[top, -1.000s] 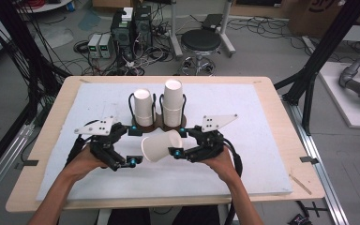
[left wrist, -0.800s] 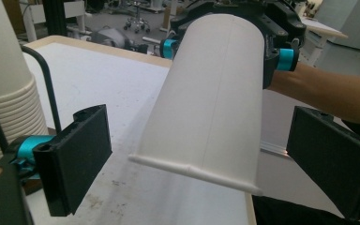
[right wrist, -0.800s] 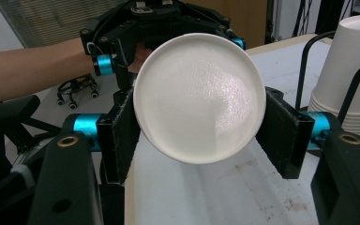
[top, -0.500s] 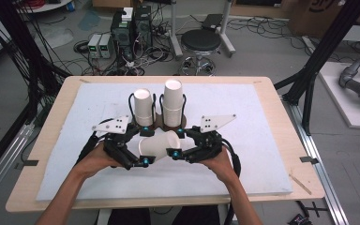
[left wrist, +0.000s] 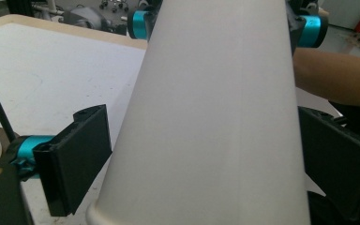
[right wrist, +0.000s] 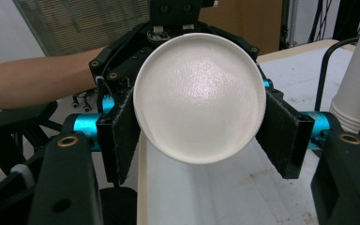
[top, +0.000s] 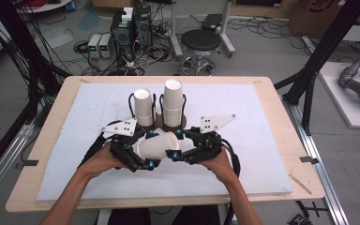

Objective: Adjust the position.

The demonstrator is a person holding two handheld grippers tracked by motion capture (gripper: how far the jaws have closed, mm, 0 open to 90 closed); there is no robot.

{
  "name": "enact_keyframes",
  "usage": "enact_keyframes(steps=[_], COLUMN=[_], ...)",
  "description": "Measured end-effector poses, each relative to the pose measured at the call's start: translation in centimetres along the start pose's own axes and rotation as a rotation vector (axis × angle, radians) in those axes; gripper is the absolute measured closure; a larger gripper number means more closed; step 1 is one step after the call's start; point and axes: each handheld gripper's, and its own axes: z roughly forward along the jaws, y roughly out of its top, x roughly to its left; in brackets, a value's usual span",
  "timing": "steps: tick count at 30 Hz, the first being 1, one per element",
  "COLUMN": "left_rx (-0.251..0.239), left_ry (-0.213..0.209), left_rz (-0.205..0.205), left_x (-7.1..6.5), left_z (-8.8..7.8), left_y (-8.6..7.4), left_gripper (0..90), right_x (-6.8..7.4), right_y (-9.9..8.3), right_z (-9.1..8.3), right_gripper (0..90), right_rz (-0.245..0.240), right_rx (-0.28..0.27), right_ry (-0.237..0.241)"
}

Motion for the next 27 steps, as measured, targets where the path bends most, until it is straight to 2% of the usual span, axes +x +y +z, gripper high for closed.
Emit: enact_keyframes(steps=[8, 10, 14, 15, 27], left_rx=[0.009, 0.011, 0.004, 0.003, 0.012], left_ry=[-0.006, -0.005, -0.01, -0.013, -0.014], left_rz=[-0.002, 0.0, 0.006, 0.01, 0.04], left_x=[-0.04, -0.04, -0.05, -0.06, -0.1], left_z=[0.16, 0.11, 0.02, -0.04, -0.21], left_y=[-0.41, -0.42, -0.4, -0.41, -0.52], left_gripper=[7.4, 13.0, 14.9, 18.6, 24.6], right_x=[0.02, 0.03, 0.02, 0.02, -0.04], right_y=[-0.09, -0.15, -0.2, -0.25, -0.42], right_z=[-0.18, -0.23, -0.19, -0.18, -0.1], right_gripper=[36.0, 36.0, 36.0, 36.0, 35.4], right_rz=[-0.001, 0.005, -0.001, 0.0, -0.014], right_rx=[-0.012, -0.013, -0.009, -0.009, -0.01], right_ry=[0.012, 0.017, 0.016, 0.018, 0.015])
